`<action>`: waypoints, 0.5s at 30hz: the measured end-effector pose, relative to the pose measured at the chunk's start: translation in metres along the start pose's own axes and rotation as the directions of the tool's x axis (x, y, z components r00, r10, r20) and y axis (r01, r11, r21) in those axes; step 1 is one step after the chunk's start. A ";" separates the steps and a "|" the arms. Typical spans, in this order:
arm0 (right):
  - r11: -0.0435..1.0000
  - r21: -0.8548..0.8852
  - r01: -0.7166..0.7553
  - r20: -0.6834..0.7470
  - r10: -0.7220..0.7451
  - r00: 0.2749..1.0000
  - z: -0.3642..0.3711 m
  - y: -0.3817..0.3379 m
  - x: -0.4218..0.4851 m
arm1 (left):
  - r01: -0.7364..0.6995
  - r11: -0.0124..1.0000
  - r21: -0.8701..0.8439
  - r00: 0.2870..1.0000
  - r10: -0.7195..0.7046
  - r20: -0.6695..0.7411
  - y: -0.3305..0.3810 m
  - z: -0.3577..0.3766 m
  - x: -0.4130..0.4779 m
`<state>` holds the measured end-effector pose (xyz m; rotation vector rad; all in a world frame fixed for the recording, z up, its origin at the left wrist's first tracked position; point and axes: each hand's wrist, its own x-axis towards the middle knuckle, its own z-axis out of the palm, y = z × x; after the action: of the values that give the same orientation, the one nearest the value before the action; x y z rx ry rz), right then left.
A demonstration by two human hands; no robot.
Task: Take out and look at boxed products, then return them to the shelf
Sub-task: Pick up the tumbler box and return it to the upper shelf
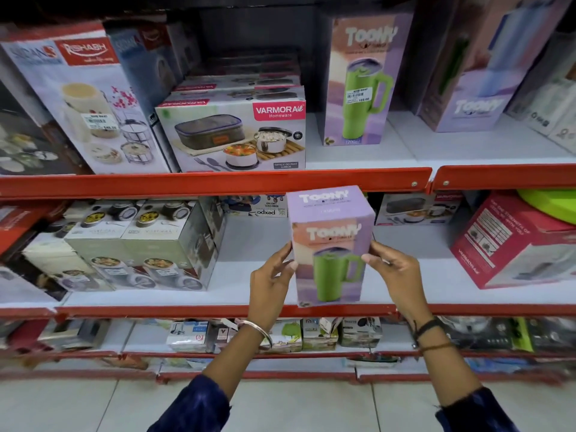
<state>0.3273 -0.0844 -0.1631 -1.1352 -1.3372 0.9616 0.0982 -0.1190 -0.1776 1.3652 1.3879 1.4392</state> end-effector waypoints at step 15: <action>0.993 0.066 0.100 0.046 -0.104 0.994 -0.020 -0.059 0.021 | -0.108 0.991 0.076 0.993 0.112 -0.045 0.071 -0.004 0.033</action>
<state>0.3422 -0.0777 -0.0990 -0.9910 -1.3811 0.9562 0.1000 -0.1010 -0.1009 1.4824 1.4281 1.5159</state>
